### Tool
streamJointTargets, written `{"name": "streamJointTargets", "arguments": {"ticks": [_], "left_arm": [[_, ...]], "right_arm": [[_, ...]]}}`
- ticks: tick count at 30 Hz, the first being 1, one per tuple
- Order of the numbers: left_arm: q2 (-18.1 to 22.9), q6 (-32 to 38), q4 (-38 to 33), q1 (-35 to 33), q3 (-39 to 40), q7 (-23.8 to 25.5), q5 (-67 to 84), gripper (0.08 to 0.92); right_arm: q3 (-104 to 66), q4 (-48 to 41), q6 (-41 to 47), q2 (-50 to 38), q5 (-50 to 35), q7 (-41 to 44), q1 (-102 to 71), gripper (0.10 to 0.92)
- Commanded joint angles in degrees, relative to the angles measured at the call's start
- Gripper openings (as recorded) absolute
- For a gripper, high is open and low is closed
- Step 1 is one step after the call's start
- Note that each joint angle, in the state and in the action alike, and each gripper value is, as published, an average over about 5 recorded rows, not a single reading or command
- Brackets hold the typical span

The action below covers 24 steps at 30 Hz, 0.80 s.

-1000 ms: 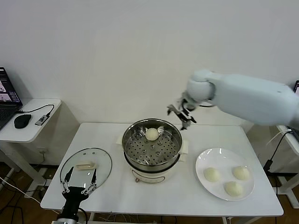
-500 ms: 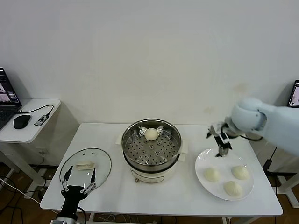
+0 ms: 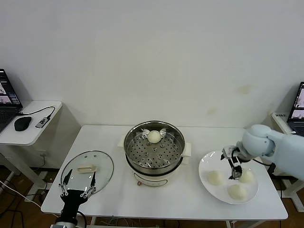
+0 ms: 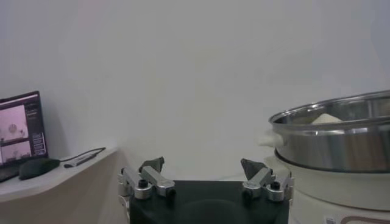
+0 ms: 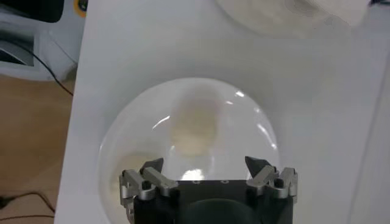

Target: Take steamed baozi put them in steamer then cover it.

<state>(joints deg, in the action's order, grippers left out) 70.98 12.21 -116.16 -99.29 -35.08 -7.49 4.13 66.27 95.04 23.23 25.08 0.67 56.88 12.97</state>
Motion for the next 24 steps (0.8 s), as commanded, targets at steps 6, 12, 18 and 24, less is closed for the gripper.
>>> {"name": "streamJointTargets", "arguments": {"ticks": [6,12,18,24], "left_arm": [[0.1,0.0,0.0,-0.1,-0.3,0.0,-0.2,0.823],[0.2,0.1,-0.1,-0.3,-0.6,-0.2,-0.2,0.823],[0.2,0.2,0.0,-0.3,-0.8,-0.3,-0.3,0.823],[0.3,0.3,0.1,-0.2,-0.7,-0.4,-0.5,0.823]], "right_arm": [[-16.0,-5.0,-1.5,1.9,2.5,-3.2,-20.0,0.823],[-18.0,-7.5,-2.1,4.3,2.7,-4.0,-21.7,0.823],[-19.1,-9.7,-2.5,5.9,3.6,-4.5,-22.2,0.823],[-19.3,-10.4,-2.2,6.8,3.9,-4.6,-22.1,0.823]]}}
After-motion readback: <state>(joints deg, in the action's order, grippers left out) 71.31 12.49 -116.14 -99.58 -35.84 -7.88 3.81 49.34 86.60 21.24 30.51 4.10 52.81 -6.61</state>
